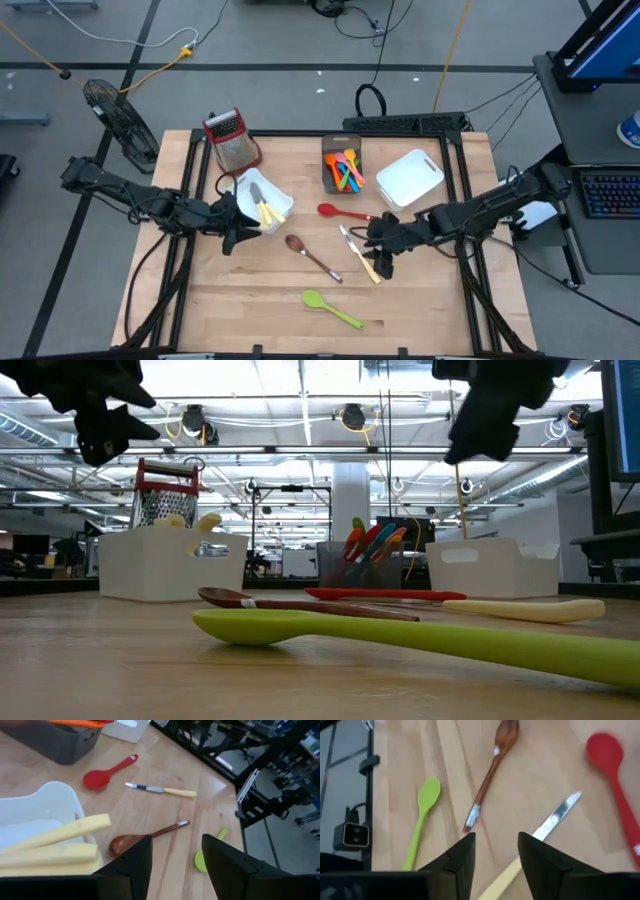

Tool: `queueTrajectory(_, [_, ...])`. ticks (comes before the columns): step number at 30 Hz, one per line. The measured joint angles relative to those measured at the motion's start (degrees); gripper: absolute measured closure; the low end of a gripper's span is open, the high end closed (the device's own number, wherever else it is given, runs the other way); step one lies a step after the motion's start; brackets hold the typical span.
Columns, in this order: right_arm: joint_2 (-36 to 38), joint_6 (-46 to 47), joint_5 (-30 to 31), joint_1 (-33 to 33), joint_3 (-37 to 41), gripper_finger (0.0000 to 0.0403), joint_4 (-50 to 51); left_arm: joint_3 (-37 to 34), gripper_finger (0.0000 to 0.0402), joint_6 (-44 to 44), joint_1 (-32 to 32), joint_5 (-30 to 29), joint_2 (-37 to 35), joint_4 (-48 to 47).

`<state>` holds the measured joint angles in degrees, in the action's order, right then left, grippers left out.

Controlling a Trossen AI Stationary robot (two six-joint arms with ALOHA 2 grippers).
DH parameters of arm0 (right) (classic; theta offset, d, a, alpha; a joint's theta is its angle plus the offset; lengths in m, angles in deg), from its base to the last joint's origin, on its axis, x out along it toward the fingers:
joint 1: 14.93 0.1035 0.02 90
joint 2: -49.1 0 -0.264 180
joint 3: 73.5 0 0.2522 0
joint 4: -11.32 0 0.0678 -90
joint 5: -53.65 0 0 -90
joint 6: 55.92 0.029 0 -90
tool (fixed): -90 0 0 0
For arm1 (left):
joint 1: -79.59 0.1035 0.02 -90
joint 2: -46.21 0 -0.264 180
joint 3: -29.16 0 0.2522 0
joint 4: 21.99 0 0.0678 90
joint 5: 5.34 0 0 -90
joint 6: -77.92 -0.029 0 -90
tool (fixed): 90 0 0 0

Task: Pick & Place Kitchen Items
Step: Put the yellow table knife into the left white bin

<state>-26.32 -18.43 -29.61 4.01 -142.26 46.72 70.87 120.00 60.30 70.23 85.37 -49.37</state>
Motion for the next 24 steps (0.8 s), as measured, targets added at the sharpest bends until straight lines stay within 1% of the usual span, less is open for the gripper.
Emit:
queueTrajectory(3, [-2.5, 3.3, -3.8, 0.0, 0.0, 0.0239, 2.4, -0.1, 0.0227, -0.4, 0.0, 0.0, -0.3, -0.1])
queueTrajectory(6, [-5.4, 4.5, -6.6, -0.2, 0.0, 0.0221, 2.9, -0.1, 0.0227, -0.4, 0.0, 0.0, -0.3, -0.3])
queueTrajectory(10, [-9.4, 5.5, -9.8, -0.9, 0.0, 0.0210, 3.5, -0.1, 0.0227, -0.4, 0.0, 0.5, -0.3, -0.6])
queueTrajectory(13, [-12.2, 8.1, -12.8, -1.5, 0.0, 0.0211, 3.3, -0.1, 0.0227, -0.4, 0.0, 0.7, -0.3, -0.6])
queueTrajectory(17, [-14.7, 10.3, -14.3, -2.6, 0.0, 0.0221, 3.1, -0.1, 0.0227, -0.1, 0.1, 0.7, -0.2, -0.6])
queueTrajectory(24, [-16.5, 12.8, -14.6, -4.4, 0.0, 0.0237, 2.3, -0.1, 0.0227, -0.2, 0.1, 0.7, -0.2, -0.9])
